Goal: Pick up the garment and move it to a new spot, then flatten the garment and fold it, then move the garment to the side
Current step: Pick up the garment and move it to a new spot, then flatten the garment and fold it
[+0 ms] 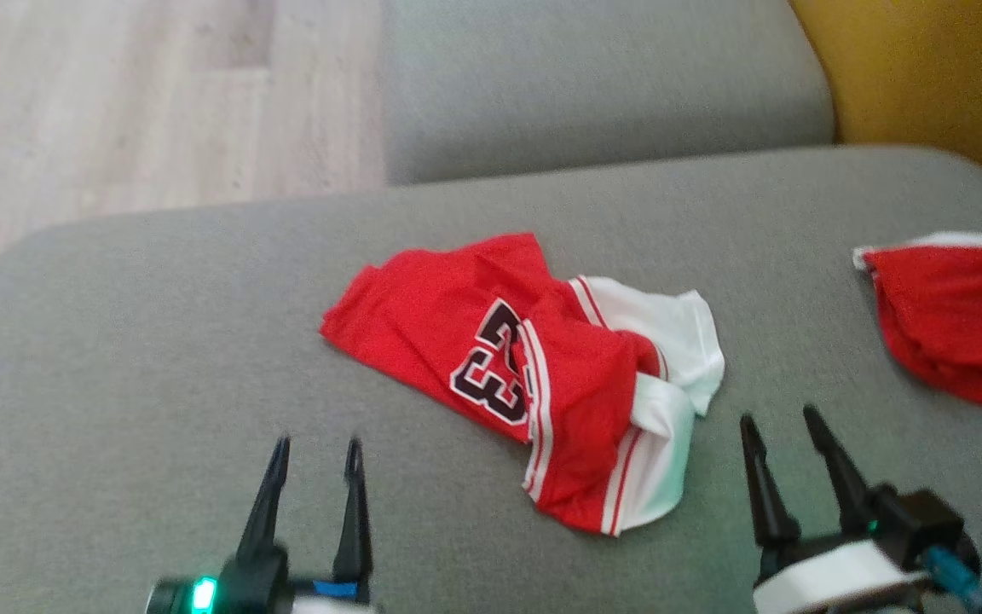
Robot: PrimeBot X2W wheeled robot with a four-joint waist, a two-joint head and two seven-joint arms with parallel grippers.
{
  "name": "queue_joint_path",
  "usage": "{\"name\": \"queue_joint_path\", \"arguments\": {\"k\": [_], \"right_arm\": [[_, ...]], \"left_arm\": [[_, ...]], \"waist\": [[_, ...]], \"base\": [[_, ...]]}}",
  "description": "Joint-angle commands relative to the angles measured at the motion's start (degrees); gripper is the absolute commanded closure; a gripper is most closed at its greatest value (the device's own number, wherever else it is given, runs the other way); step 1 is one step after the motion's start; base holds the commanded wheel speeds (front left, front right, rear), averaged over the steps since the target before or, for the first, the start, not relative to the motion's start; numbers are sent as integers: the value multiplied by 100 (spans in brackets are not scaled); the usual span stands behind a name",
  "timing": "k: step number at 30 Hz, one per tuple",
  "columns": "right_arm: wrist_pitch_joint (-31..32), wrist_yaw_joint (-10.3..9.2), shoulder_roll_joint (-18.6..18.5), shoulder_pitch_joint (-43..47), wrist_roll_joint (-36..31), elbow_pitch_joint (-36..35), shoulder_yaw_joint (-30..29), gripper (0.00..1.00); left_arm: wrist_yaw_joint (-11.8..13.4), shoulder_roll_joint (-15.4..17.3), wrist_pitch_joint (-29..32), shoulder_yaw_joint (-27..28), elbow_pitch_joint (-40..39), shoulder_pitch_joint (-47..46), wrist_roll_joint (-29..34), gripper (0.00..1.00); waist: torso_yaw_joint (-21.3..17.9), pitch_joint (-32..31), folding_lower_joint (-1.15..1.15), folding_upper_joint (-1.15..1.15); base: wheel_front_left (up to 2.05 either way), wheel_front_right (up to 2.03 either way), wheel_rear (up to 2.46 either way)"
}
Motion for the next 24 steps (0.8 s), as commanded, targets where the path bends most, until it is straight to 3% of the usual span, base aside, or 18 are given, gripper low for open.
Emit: {"name": "queue_joint_path", "arguments": {"k": [1,9,24], "right_arm": [[-22,37,-3,-9,-43,-98,102,0],[-22,37,61,401,-94,62,85,0],[-22,37,60,537,-167,163,167,0]], "left_arm": [[34,32,-54,257,-295,33,104,0],[-75,-97,-54,793,-659,1090,257,0],[-525,-357,-54,1125,-500,1229,518,0]], "waist": [[276,-301,1,-1],[354,-561,1,-1],[426,-733,1,-1]], "base": [[0,0,0],[0,0,0],[0,0,0]]}}
